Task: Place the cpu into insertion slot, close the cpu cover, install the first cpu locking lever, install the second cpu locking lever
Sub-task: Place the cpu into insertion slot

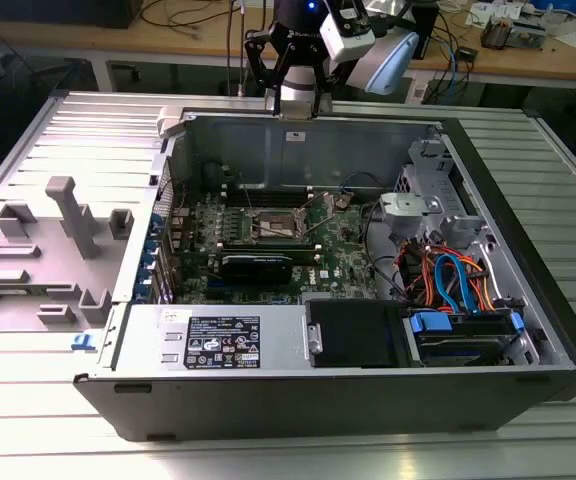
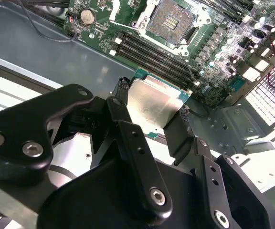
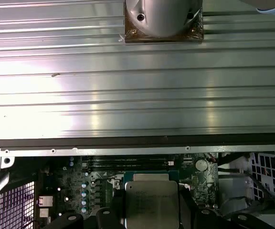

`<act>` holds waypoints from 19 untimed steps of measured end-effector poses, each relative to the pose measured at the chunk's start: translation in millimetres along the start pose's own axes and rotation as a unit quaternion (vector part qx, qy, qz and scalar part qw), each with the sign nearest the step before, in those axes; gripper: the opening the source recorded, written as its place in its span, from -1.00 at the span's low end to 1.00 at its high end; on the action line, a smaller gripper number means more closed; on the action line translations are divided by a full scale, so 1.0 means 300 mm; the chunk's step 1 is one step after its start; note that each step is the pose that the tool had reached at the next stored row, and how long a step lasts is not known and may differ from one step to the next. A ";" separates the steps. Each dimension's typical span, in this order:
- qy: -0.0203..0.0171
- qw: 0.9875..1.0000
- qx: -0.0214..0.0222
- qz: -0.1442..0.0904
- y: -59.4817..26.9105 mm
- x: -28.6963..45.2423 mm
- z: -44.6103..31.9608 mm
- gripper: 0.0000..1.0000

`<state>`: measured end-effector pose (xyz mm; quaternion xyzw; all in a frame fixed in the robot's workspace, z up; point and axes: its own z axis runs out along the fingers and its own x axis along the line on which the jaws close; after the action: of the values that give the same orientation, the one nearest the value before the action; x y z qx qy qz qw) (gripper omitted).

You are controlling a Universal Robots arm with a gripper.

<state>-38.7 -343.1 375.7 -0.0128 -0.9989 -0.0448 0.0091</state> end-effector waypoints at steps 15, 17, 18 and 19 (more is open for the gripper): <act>0.000 1.000 0.000 0.000 -0.063 -0.002 -0.005 0.08; 0.000 1.000 0.000 0.000 -0.070 -0.002 -0.006 0.08; 0.000 1.000 0.000 0.000 -0.073 -0.002 -0.006 0.08; 0.000 1.000 0.000 0.000 -0.075 -0.002 -0.006 0.08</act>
<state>-38.7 -365.6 375.5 -0.0128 -0.9989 -0.0449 0.0091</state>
